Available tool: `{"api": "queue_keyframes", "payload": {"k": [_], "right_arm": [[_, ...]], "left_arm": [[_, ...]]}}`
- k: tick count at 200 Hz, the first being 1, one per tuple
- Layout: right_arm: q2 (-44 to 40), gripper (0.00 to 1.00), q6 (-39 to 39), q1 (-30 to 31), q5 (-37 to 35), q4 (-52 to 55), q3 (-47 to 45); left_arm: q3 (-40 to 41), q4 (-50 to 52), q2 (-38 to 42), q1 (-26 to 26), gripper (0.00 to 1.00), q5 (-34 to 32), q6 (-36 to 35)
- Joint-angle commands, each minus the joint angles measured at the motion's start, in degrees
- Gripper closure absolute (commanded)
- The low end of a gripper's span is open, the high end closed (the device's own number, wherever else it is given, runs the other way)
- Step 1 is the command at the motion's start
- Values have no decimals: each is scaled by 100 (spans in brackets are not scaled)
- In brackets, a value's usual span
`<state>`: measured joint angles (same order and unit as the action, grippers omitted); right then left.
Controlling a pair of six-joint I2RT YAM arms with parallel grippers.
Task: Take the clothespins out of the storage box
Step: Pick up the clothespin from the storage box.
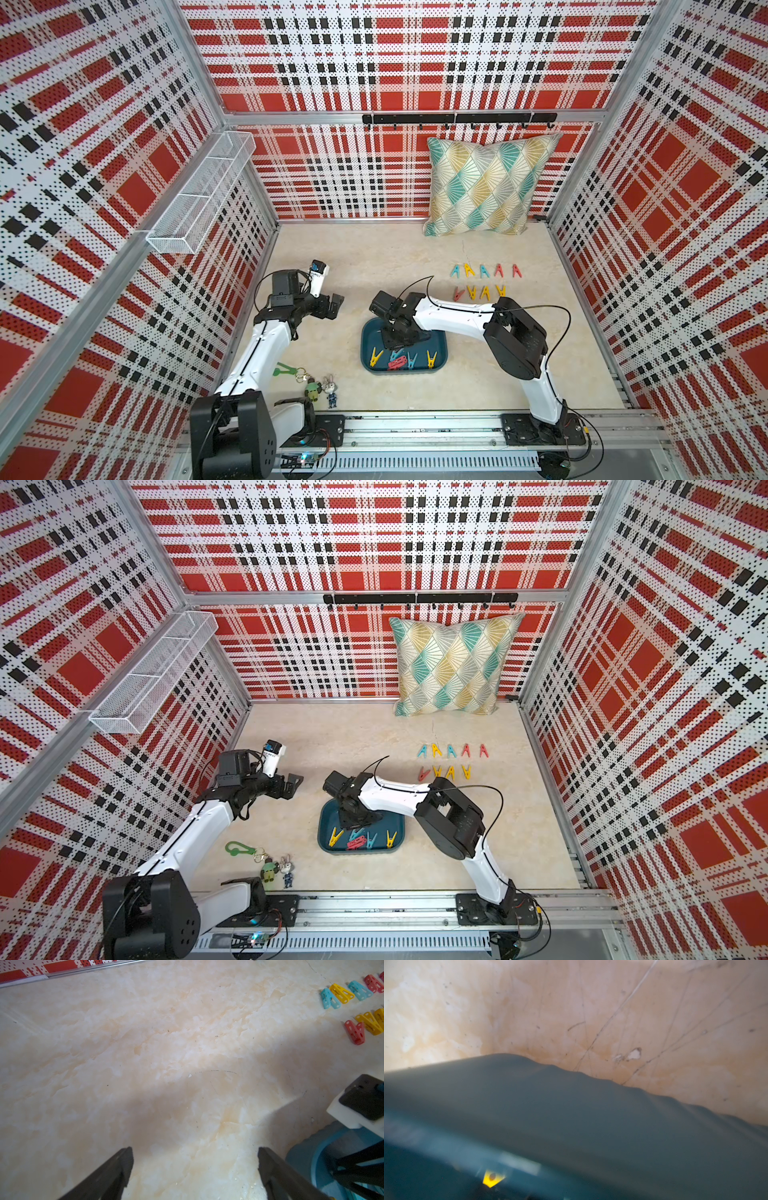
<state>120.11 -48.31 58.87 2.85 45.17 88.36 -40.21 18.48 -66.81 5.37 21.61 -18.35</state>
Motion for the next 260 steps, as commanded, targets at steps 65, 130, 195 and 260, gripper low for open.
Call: {"api": "queue_keyframes", "payload": {"k": [65,130,195,260], "right_arm": [[-152,95,118,32,-377,116,327],[-709,100,477,-7,-946,342,535],[-1637,100,839,-498,-1095,666,403],[-2813,100,1474,-2079,-1089,1070,-658]], "left_arm": [[39,-98,25,-27,0,28,-54],[30,-95,-36,-29,0,10,-46],[29,-99,-52,-36,0,-25,-46],[30,-93,-92,-101,0,-60,-55]]}}
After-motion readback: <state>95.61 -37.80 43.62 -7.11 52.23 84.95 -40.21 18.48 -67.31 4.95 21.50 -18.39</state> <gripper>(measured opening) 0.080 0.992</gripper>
